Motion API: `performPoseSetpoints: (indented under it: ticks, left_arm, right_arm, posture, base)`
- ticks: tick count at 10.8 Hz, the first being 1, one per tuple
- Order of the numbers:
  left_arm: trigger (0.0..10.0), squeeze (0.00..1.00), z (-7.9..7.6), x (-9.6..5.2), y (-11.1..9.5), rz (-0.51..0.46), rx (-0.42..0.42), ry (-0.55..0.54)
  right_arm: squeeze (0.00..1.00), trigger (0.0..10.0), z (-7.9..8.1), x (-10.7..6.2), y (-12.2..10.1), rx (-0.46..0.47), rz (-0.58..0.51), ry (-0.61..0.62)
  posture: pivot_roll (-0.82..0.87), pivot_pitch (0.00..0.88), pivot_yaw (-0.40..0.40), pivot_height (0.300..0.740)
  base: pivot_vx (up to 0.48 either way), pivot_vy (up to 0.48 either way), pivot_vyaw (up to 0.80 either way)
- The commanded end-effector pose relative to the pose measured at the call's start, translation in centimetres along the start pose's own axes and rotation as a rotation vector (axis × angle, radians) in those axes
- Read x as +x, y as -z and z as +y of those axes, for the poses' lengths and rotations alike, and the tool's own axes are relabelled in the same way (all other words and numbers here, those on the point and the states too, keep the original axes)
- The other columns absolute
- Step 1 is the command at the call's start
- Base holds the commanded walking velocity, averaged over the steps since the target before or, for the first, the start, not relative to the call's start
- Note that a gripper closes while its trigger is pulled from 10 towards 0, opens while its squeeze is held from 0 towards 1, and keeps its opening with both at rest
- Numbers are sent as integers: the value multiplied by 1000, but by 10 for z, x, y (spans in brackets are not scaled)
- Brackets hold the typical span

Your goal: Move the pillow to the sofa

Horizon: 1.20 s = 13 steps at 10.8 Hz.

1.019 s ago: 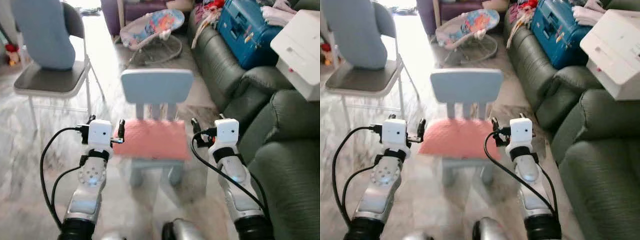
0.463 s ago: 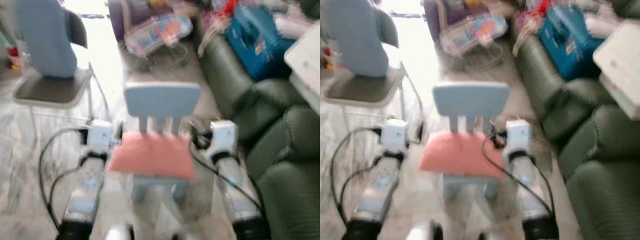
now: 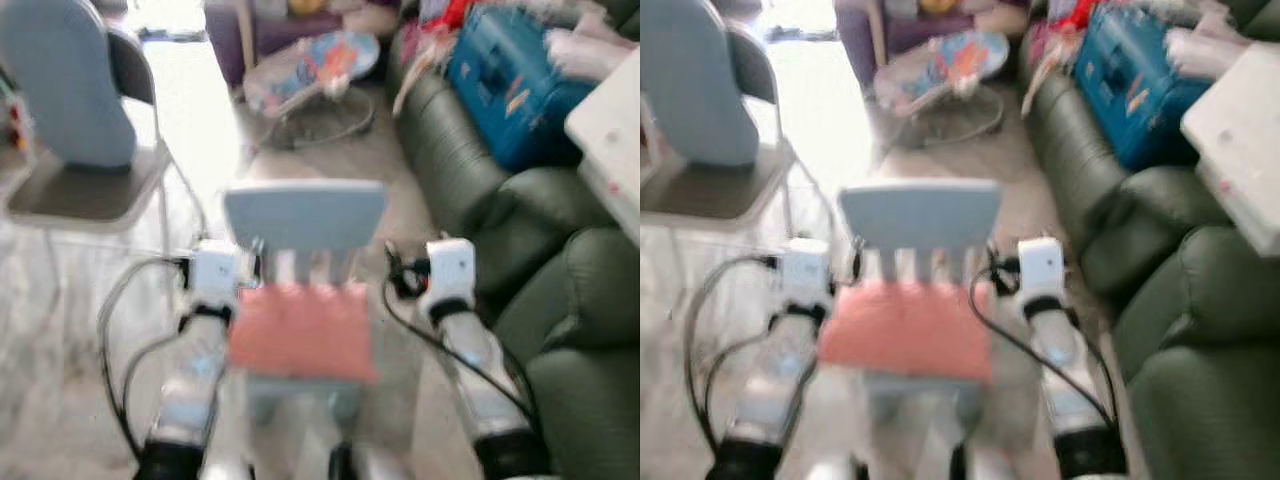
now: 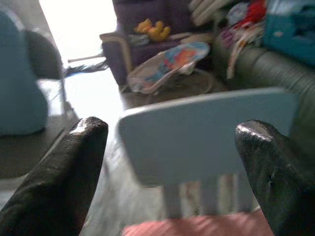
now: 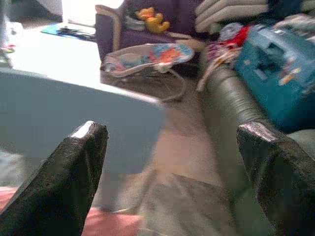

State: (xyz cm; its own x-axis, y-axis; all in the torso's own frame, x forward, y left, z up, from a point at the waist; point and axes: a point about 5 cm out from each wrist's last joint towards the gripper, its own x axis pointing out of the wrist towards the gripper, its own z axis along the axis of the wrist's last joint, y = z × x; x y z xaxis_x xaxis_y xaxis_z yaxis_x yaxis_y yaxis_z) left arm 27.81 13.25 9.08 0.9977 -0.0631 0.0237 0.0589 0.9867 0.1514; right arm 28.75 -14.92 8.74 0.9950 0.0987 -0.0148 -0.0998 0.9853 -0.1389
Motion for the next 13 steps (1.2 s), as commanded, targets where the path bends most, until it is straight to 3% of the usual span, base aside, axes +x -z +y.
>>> performPoseSetpoints:
  ticks: [1, 7, 9, 13]
  left_arm:
    - [10000, 0, 7, -1, 0, -1, 11, -14]
    - [10000, 0, 10, -3, 1, -4, 21, -36]
    - [10000, 0, 12, -2, 1, -4, 25, -45]
    - [10000, 0, 14, -5, 3, 3, 43, -51]
  right_arm:
    - [0, 10000, 2, -2, 4, 10, 34, -7]
    - [0, 10000, -3, -1, 3, 67, 23, 3]
    - [0, 10000, -3, -1, 3, 76, 25, -2]
    - [0, 10000, -2, -3, 2, 76, 17, -1]
  posture:
    - [16, 103, -48, 740]
    - [20, 107, -55, 740]
    - [20, 108, -54, 740]
    - [19, 111, -52, 740]
  base:
    - [0, 0, 0]
    - [0, 0, 0]
    - [0, 0, -800]
    - [0, 0, 0]
